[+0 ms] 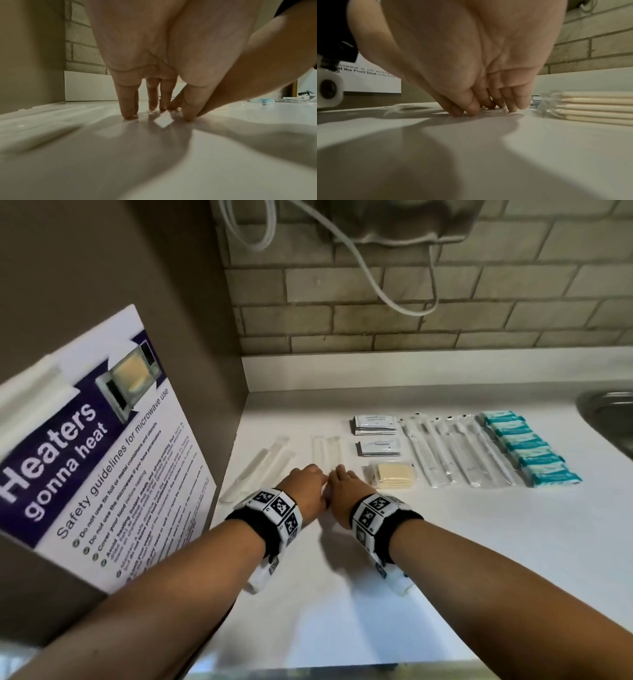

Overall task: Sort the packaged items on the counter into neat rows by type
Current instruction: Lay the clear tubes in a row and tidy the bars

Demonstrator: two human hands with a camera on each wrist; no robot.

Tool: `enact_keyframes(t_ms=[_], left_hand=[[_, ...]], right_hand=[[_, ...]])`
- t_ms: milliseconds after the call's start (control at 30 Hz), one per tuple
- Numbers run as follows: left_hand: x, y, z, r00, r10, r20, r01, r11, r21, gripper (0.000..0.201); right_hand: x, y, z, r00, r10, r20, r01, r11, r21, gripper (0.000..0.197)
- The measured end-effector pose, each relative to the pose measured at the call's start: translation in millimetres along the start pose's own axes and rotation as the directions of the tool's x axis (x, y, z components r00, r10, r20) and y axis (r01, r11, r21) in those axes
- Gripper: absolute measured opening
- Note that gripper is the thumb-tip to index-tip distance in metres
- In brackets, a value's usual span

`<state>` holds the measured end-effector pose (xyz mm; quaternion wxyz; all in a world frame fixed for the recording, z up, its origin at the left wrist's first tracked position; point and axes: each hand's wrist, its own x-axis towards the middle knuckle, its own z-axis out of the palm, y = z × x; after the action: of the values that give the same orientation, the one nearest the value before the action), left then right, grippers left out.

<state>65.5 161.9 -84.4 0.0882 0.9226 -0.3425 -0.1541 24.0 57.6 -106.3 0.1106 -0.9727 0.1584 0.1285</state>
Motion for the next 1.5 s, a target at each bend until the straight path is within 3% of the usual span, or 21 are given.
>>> enact_keyframes(t_ms=[233, 467, 667, 833, 1033, 1500], left_hand=[[-11.2, 8.8, 6.8, 1.000, -0.003, 0.015, 0.002, 0.999, 0.032, 0.047], [-15.4, 10.7, 9.2, 0.998, -0.047, 0.052, 0.049, 0.998, -0.047, 0.045], [-19.5, 20.4, 5.6, 0.996, -0.078, 0.050, 0.080, 0.996, -0.030, 0.045], [-31.1, 29.0, -2.5, 0.998, -0.028, -0.055, 0.029, 0.999, 0.020, 0.054], [-32.5, 32.1, 1.5, 0.999, -0.041, -0.018, 0.043, 0.995, 0.090, 0.046], [-29.1, 31.5, 6.4, 0.998, -0.060, 0.014, 0.058, 0.992, 0.115, 0.046]], right_hand=[[7.2, 3.5, 7.0, 0.994, -0.027, 0.107, 0.045, 0.985, -0.164, 0.069], [0.6, 6.8, -4.2, 0.994, -0.042, 0.099, 0.060, 0.982, -0.181, 0.057], [-9.5, 12.6, -16.2, 0.991, -0.052, 0.125, 0.092, 0.937, -0.338, 0.048], [-13.1, 13.5, -18.0, 0.990, -0.130, 0.061, 0.142, 0.956, -0.257, 0.055], [-17.6, 16.6, -7.7, 0.973, -0.169, 0.155, 0.202, 0.953, -0.228, 0.050], [-19.1, 21.2, -7.8, 0.970, -0.198, 0.142, 0.223, 0.956, -0.190, 0.044]])
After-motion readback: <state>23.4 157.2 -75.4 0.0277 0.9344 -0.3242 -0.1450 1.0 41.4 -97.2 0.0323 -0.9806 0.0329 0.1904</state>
